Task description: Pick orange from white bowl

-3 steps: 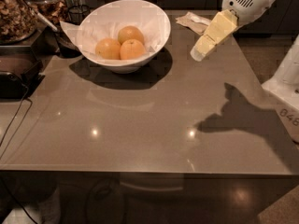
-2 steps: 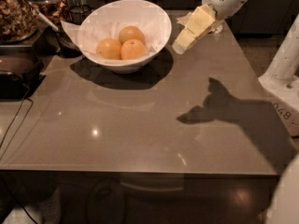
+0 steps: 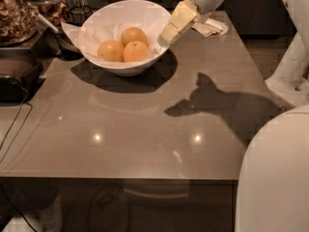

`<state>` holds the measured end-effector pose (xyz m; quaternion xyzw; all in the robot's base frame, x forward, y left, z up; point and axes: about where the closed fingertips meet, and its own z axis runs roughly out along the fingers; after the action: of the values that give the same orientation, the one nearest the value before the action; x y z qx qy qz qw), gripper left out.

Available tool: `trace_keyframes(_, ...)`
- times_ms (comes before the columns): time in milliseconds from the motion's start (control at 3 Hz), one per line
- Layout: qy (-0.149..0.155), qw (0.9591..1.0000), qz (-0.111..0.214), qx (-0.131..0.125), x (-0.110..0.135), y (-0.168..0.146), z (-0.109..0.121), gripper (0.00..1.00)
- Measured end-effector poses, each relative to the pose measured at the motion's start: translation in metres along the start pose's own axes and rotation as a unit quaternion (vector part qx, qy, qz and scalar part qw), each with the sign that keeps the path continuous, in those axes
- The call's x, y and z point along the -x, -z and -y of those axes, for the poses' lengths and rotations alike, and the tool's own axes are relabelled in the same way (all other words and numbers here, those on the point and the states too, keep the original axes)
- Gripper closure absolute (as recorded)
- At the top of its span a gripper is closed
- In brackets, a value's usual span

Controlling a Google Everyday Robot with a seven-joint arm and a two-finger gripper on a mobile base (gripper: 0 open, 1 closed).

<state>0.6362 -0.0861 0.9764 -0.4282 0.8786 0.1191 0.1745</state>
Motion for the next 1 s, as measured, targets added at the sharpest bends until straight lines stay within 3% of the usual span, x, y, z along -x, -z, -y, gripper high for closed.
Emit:
trace_keyframes(333,-0.02,0.9994,0.028,0.003,0.01,-0.004,0.004,0.0)
trace_keyframes(667,-0.044,0.998,0.045,-0.004,0.043,-0.012,-0.001,0.0)
trace_keyframes(1000,-0.049,0.9986,0.019,-0.001,0.108,-0.058,-0.026,0.0)
